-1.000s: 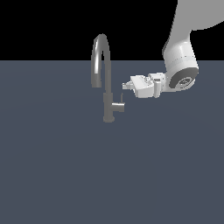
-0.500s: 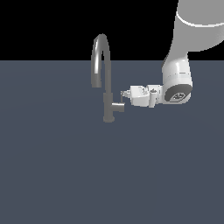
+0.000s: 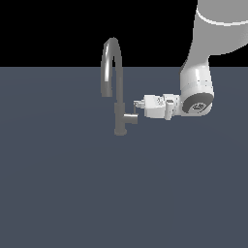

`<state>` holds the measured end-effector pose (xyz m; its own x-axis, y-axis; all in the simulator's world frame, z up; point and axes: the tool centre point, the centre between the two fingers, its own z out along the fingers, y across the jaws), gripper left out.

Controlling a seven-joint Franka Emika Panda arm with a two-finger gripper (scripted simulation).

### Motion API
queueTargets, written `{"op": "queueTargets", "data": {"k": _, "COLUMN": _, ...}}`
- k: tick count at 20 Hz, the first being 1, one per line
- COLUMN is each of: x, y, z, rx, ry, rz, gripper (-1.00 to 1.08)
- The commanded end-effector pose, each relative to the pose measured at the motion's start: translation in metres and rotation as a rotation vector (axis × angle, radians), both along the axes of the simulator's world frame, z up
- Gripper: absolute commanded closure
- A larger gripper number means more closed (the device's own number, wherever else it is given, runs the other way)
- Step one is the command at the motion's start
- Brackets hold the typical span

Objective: Turn on the faucet by rotating a designated handle.

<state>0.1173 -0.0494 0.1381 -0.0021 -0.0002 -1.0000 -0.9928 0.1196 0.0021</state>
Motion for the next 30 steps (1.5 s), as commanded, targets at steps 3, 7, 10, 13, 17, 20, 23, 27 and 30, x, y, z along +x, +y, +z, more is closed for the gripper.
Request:
{"op": "queueTargets", "data": {"k": 3, "x": -0.009, "y": 0.001, "z": 0.004, "rx": 0.0, "ry": -0.001, "rz": 0.0, "gripper": 1.08}}
{"op": "queueTargets", "data": {"k": 7, "x": -0.017, "y": 0.002, "z": 0.008, "rx": 0.0, "ry": -0.001, "rz": 0.0, "gripper": 1.08}}
{"op": "queueTargets", "data": {"k": 10, "x": -0.016, "y": 0.002, "z": 0.006, "rx": -0.001, "ry": 0.0, "rz": -0.003, "gripper": 1.08}}
{"op": "queueTargets", "data": {"k": 13, "x": -0.024, "y": 0.003, "z": 0.006, "rx": -0.001, "ry": 0.0, "rz": -0.003, "gripper": 1.08}}
{"op": "queueTargets", "data": {"k": 17, "x": -0.034, "y": 0.004, "z": 0.007, "rx": 0.0, "ry": -0.001, "rz": -0.002, "gripper": 1.08}}
{"op": "queueTargets", "data": {"k": 20, "x": -0.042, "y": 0.005, "z": 0.007, "rx": 0.0, "ry": -0.001, "rz": -0.002, "gripper": 1.08}}
{"op": "queueTargets", "data": {"k": 23, "x": -0.05, "y": 0.006, "z": 0.007, "rx": 0.0, "ry": -0.001, "rz": -0.001, "gripper": 1.08}}
{"op": "queueTargets", "data": {"k": 27, "x": -0.05, "y": 0.006, "z": 0.006, "rx": -0.003, "ry": -0.009, "rz": -0.005, "gripper": 1.08}}
{"op": "queueTargets", "data": {"k": 30, "x": -0.061, "y": 0.008, "z": 0.0, "rx": -0.002, "ry": -0.006, "rz": -0.003, "gripper": 1.08}}
